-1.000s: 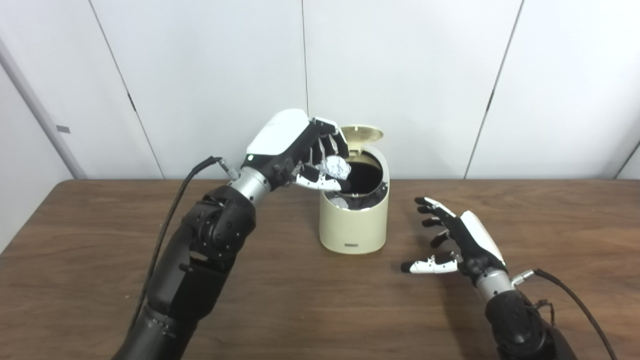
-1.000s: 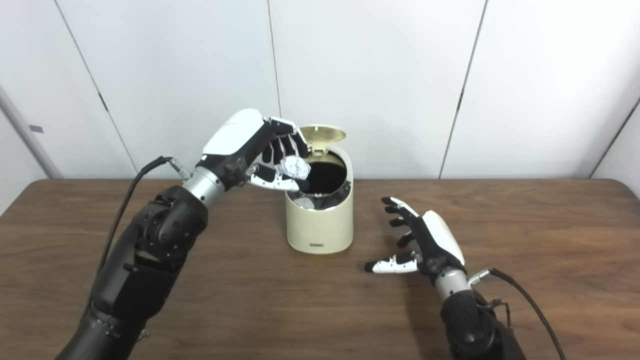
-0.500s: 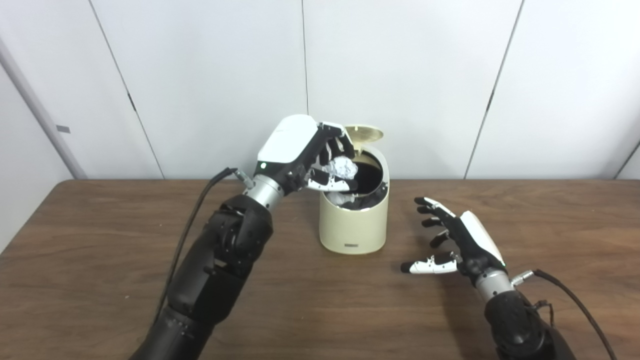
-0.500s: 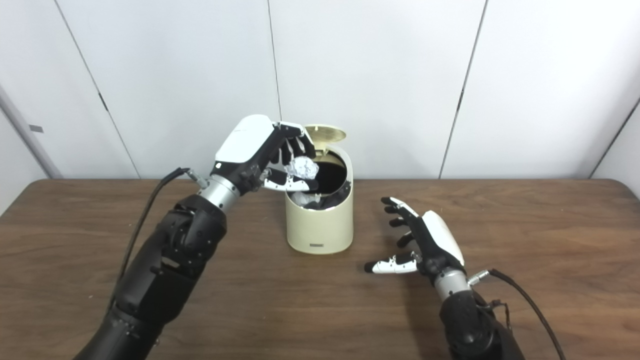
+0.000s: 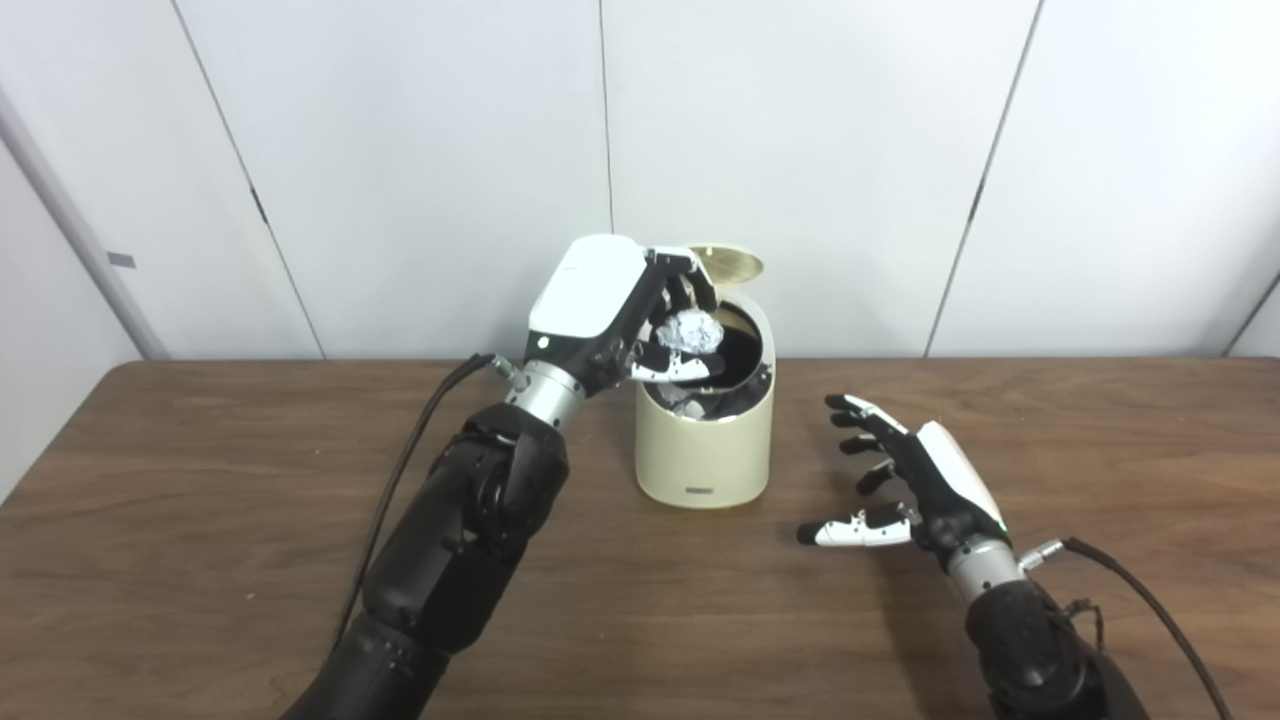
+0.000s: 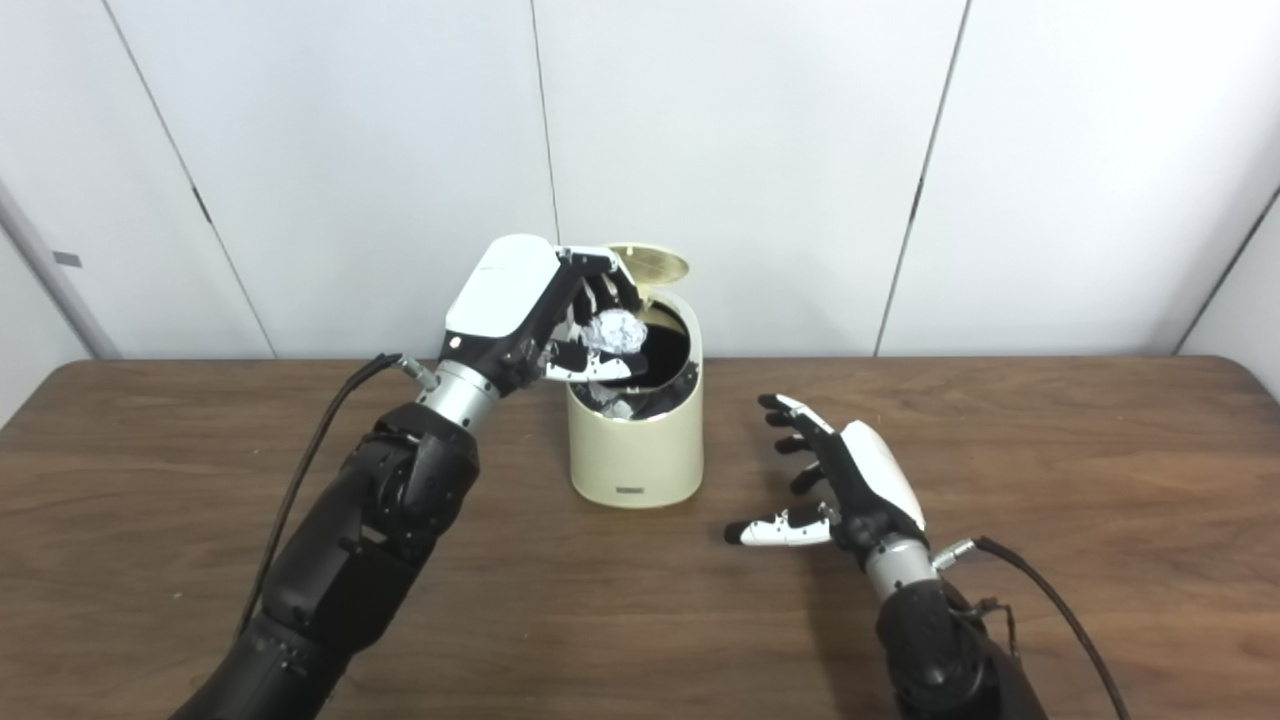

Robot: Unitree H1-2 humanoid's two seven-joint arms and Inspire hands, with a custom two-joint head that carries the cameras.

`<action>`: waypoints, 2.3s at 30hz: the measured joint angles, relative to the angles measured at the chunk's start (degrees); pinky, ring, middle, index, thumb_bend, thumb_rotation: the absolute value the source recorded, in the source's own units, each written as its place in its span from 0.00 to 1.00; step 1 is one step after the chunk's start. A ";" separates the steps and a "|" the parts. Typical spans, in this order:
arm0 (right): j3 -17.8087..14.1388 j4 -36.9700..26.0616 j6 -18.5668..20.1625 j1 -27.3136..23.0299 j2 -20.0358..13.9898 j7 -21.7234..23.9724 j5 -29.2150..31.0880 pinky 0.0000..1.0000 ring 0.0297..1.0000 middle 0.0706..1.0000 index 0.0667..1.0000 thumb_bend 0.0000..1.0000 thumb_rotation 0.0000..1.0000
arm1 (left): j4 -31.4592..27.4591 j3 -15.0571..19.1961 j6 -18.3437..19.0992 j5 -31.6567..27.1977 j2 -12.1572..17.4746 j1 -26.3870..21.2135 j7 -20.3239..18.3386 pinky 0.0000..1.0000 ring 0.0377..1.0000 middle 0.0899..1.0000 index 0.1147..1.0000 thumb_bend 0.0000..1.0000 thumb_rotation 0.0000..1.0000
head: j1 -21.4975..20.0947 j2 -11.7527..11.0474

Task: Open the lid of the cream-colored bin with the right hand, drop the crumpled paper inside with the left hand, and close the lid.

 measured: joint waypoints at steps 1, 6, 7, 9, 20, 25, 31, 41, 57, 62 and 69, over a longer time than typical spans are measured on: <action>0.00 0.00 0.00 0.00 0.00 0.00 0.00 0.61 0.76 0.83 0.85 0.77 0.12 | 0.12 -0.10 0.10 0.73 -0.12 0.00 0.19 0.30 0.37 0.40 0.44 0.52 0.00 | 0.00 0.00; 0.00 -0.01 -0.01 0.00 0.00 -0.02 0.07 0.62 0.76 0.83 0.85 0.77 0.12 | 1.01 -0.64 0.71 3.34 -0.68 0.01 2.68 0.32 0.37 0.41 0.44 0.52 0.00 | 0.00 0.18; 0.00 -0.02 -0.01 0.00 0.01 -0.01 0.07 0.63 0.77 0.84 0.85 0.77 0.13 | 1.39 -0.79 0.71 3.70 -0.81 0.01 3.50 0.33 0.37 0.41 0.44 0.52 0.00 | 0.00 0.18; 0.00 -0.09 0.01 0.02 0.02 -0.01 0.07 0.63 0.77 0.84 0.85 0.77 0.13 | 2.48 -1.05 0.81 4.29 -1.08 0.03 4.76 0.32 0.36 0.41 0.44 0.52 0.00 | 0.00 0.26; -0.01 -1.24 0.30 0.94 0.28 -0.01 0.11 0.62 0.77 0.84 0.85 0.76 0.11 | 6.73 -3.50 1.13 8.25 -0.95 0.07 11.49 0.23 0.28 0.38 0.45 0.52 0.00 | -0.18 0.70; 0.00 -1.84 0.63 1.32 0.43 -0.01 0.09 0.62 0.76 0.83 0.85 0.76 0.10 | 7.00 -3.98 1.27 8.26 -0.49 -0.04 11.63 0.28 0.35 0.40 0.46 0.52 0.00 | -0.18 0.88; -0.03 -2.14 0.90 1.46 0.48 0.05 0.26 0.61 0.76 0.84 0.86 0.76 0.11 | 6.27 -4.78 1.69 8.24 0.24 -0.31 9.80 0.33 0.42 0.48 0.44 0.52 0.06 | -0.18 1.41; -0.15 -2.19 0.83 1.69 0.48 0.00 0.71 0.62 0.76 0.83 0.85 0.77 0.14 | 4.05 -5.03 2.16 8.14 1.01 -0.29 5.64 0.34 0.43 0.52 0.43 0.52 0.08 | -0.09 1.93; -0.13 -2.45 1.13 1.86 0.55 0.01 0.72 0.64 0.78 0.85 0.85 0.77 0.15 | 3.90 -5.37 1.68 7.81 1.62 -0.30 5.36 0.42 0.53 0.59 0.63 0.97 0.25 | -0.18 2.20; -0.12 -2.45 1.10 1.88 0.55 0.00 0.72 0.62 0.76 0.84 0.85 0.78 0.14 | 3.40 -5.36 1.72 7.58 1.68 -0.29 4.51 0.46 0.57 0.64 0.71 0.94 0.25 | -0.18 2.20; -0.14 -2.44 1.12 1.85 0.56 0.00 0.74 0.60 0.75 0.84 0.86 0.77 0.13 | 3.38 -5.37 1.67 7.58 1.76 -0.29 4.47 0.44 0.56 0.63 0.70 0.93 0.23 | -0.09 2.29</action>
